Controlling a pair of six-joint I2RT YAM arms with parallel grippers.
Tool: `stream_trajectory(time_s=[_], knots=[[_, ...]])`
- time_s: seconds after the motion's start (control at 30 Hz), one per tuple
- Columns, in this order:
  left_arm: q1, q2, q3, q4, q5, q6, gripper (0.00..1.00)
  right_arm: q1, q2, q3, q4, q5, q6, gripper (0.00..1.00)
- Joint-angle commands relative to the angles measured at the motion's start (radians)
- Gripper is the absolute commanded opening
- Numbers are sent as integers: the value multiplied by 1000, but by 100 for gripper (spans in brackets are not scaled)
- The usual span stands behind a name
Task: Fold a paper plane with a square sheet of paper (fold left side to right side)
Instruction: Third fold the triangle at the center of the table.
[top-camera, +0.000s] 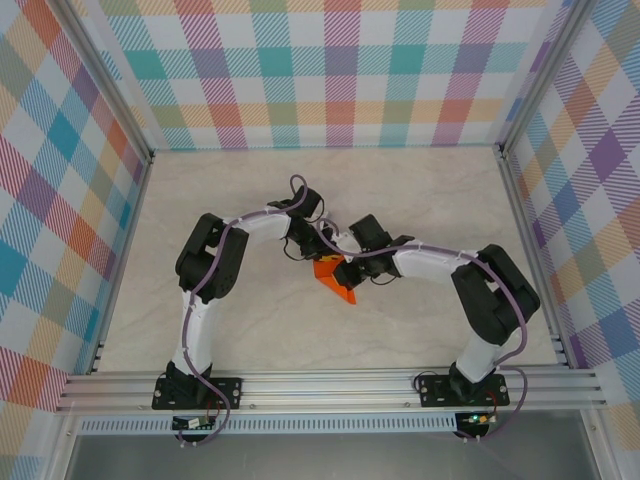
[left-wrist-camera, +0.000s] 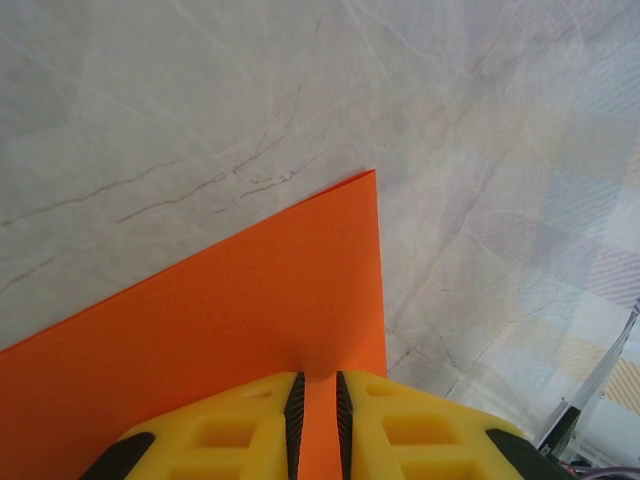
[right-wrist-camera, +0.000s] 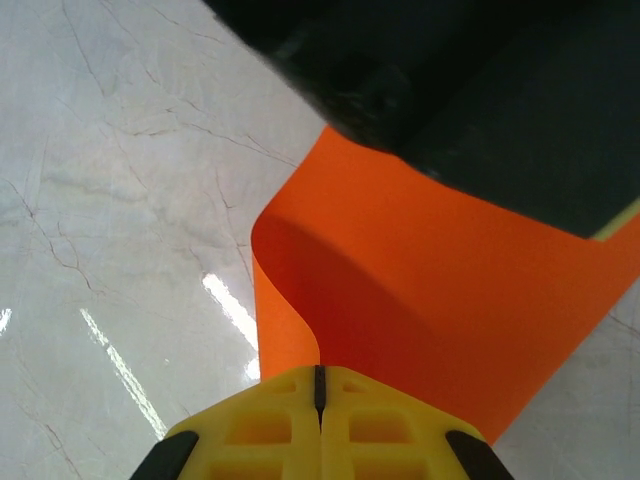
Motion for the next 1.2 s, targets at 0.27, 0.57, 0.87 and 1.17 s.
stream_trajectory(time_s=[0.27, 0.57, 0.87, 1.17], knots=[[-18, 45, -1, -63, -48, 23, 19, -40, 65, 31, 10, -71, 66, 0], [-18, 48, 0, -67, -53, 23, 18, -65, 87, 48, 9, -56, 85, 0], [-18, 51, 3, -68, -54, 23, 18, -74, 102, 63, 0, -55, 74, 0], [-20, 48, 6, -70, -54, 23, 18, -74, 115, 56, -9, -64, 76, 0]])
